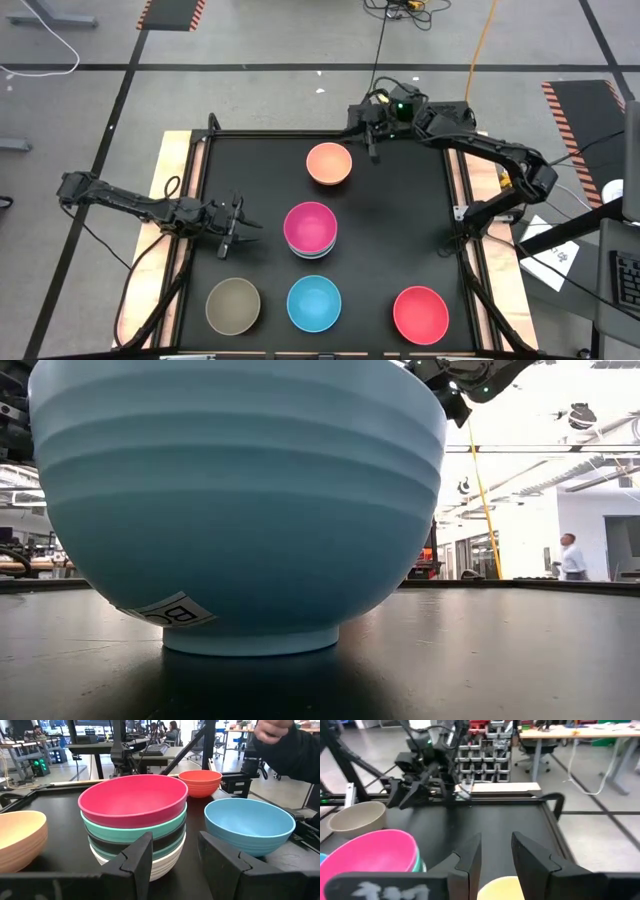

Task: Nest bowls inside each other
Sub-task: Stack the orange bowl on the pink bowl

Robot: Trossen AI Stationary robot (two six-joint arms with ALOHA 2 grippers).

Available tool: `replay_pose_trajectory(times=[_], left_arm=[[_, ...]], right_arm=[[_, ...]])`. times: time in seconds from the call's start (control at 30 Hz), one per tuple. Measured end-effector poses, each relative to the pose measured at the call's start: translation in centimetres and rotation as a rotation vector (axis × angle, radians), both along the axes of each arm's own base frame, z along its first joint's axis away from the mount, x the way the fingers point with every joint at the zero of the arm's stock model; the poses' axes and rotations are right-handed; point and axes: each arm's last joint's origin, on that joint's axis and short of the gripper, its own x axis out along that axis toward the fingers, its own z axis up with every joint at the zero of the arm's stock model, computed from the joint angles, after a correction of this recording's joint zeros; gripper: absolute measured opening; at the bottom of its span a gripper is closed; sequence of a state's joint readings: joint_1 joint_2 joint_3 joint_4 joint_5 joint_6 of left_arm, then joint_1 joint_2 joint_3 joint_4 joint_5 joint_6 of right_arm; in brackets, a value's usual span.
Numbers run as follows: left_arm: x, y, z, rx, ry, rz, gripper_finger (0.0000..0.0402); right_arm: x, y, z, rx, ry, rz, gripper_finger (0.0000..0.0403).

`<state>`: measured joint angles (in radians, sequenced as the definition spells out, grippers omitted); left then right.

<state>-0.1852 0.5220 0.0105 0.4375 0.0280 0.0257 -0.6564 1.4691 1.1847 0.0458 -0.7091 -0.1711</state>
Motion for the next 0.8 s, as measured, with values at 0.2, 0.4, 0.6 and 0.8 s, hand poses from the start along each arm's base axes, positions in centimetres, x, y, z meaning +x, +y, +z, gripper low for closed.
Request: replay_pose_trajectory(times=[0.2,0.4,0.6,0.8], left_arm=[[0.0,0.0,0.0,-0.009,0.002,0.000,0.0161],[0.0,0.0,0.0,-0.011,0.004,-0.001,0.0161],[0.0,0.0,0.0,-0.005,0.002,0.000,0.0161],[0.0,0.0,0.0,0.017,-0.002,0.000,0.0161]], right_arm=[[0.2,0.2,-0.4,-0.075,0.026,-0.001,0.0100],[-1.0,-0.6,-2.2,-0.239,0.272,-0.156,0.0100],[-2.2,-1.5,-2.0,-0.278,0.417,-0.144,0.0112],[0.1,-2.5,-2.5,-0.269,0.568,-0.093,0.0162]])
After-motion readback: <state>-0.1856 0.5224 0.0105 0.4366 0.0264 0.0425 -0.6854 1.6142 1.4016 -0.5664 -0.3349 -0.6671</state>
